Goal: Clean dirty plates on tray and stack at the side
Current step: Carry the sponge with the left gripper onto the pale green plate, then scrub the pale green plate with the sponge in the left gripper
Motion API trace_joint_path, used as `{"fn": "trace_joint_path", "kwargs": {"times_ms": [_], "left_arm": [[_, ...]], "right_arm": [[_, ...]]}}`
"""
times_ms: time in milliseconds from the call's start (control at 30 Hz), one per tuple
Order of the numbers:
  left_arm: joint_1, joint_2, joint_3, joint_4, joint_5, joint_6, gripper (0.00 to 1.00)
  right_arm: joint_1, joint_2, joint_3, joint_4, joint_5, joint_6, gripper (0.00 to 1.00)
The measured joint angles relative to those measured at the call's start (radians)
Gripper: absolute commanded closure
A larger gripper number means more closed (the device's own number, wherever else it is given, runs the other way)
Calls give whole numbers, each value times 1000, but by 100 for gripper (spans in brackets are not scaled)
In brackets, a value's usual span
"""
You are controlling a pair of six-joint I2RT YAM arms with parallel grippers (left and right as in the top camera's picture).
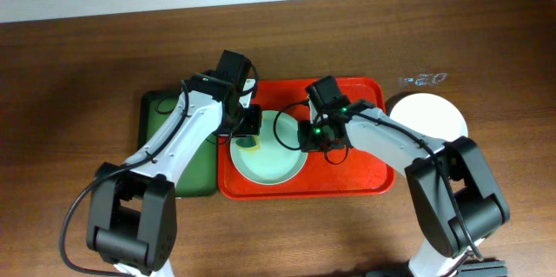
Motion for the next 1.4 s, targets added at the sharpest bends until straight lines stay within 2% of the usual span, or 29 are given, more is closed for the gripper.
{"fn": "trace_joint_path", "kwargs": {"times_ms": [33,300,433,533,567,667,800,967,1033,1100,1267,1333,1400], "left_arm": [[0,1,0,0,-2,-3,100],[0,3,-57,26,-42,-41,100],[0,119,-58,56,-34,-56,100],[12,130,-52,58,53,-42,100],[14,138,-51,60,182,-3,100],[40,105,-33,60,287,17,100],[59,-62,-6,23,113,13,100],[-4,44,-76,85,-74,-30,100],[-5,90,-76,102,-99,-44,100],[-5,105,-73,105,-63,-49,100],[-29,135,-69,135,246,-16,100],[-17,137,-28,53,253,-2,100],[6,124,21,9,198,6,100]], "right_arm": [[6,0,0,0,4,-1,96],[10,0,0,0,8,7,96],[10,0,0,0,8,7,96],[10,0,0,0,8,8,96],[10,0,0,0,8,7,96],[10,0,0,0,8,7,96],[10,0,0,0,8,7,96],[10,0,0,0,8,7,96],[10,0,0,0,8,7,96],[10,0,0,0,7,7,96],[10,0,0,0,7,7,96],[10,0,0,0,8,7,96],[10,0,0,0,8,7,96]]}}
